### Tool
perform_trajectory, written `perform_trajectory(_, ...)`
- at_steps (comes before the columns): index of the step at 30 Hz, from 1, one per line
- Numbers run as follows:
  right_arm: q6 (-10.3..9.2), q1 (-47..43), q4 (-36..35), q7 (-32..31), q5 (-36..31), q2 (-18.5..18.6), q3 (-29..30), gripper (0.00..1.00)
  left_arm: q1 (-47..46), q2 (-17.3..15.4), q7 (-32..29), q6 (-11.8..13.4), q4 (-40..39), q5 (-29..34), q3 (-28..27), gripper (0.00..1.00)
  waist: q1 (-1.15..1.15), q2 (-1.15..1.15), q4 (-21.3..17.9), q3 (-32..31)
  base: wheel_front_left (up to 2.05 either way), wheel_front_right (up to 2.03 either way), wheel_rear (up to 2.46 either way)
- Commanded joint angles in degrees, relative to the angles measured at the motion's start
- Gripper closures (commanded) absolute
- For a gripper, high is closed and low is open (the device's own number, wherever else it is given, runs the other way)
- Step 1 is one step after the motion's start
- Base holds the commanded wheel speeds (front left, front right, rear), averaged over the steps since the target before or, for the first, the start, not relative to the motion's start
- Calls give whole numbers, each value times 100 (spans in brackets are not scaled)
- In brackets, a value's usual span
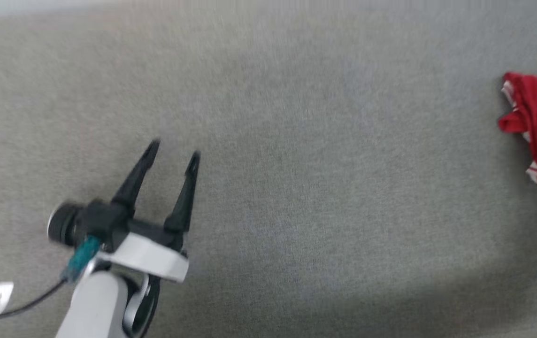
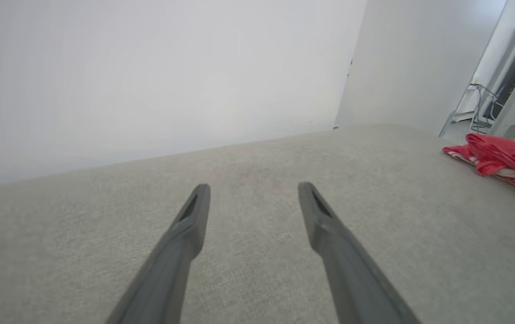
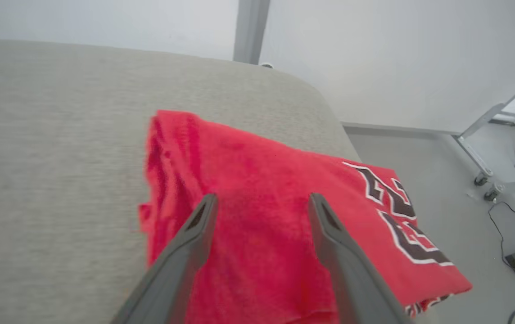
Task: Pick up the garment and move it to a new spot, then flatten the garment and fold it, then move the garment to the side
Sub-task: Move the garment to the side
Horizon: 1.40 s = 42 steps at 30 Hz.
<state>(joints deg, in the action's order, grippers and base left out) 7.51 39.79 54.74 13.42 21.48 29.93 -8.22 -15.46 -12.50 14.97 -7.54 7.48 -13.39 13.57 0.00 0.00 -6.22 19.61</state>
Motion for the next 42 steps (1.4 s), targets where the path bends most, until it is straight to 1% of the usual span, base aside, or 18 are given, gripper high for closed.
perform_trajectory(1, -4, -232, -153, 67, 103, -104, -201, 0, 224, 58, 31, 14, 49, -27, -101, 0, 0, 0, 112, -558, 0, 0, 0)
perform_trajectory(4, -4, -643, -474, 139, 329, -229, -570, 0, 623, 160, 30, 14, 189, -71, -315, 0, 0, 0, 198, -858, 0, 0, 0)
perform_trajectory(7, -4, -1038, -786, 175, 622, -395, -599, 0, 925, 267, 30, 14, 284, -109, -470, 0, 0, 0, 339, -1121, 0, 0, 0)
perform_trajectory(8, -4, -1121, -935, 177, 671, -444, -493, 0, 1018, 282, 31, 14, 302, -125, -536, 0, 0, 0, 380, -1208, 0, 0, 0)
perform_trajectory(9, -4, -1121, -935, 177, 671, -444, -493, 0, 1018, 282, 31, 14, 302, -125, -536, 0, 0, 0, 380, -1208, 0, 0, 0)
perform_trajectory(10, -3, -1248, -1121, 178, 664, -510, -450, 0, 1115, 302, 30, 14, 322, -138, -590, 0, 0, 0, 417, -1280, 0, 0, 0)
perform_trajectory(14, -3, -1806, -1792, 178, 593, -886, -77, 0, 1421, 385, 30, 14, 328, -212, -778, 0, 0, 0, 542, -1528, 0, 0, 0)
perform_trajectory(18, -3, -2227, -2187, 180, 462, -1218, 203, 0, 1721, 409, 31, 14, 280, -202, -878, 0, 0, 0, 649, -1779, 0, 0, 0)
perform_trajectory(22, -3, -2623, -2557, 180, 281, -1364, 402, 0, 1921, 383, 30, 14, 207, -212, -897, 0, 0, 0, 752, -1937, 0, 0, 0)
perform_trajectory(33, -3, -3702, -3690, 180, -101, -1778, 1233, 0, 2257, 365, 31, 14, -79, -301, -891, 0, 0, 0, 985, -2093, 0, 0, 0)
perform_trajectory(36, -3, -3932, -3890, 181, -176, -1888, 1379, 0, 2360, 358, 31, 14, -185, -310, -935, 0, 0, 0, 1019, -2097, 0, 0, 0)
perform_trajectory(42, -3, -4173, -4128, 121, -243, -2052, 1510, 0, 2528, 443, 31, 14, -340, -279, -1002, 0, 0, 0, 1072, -2092, 0, 0, 0)
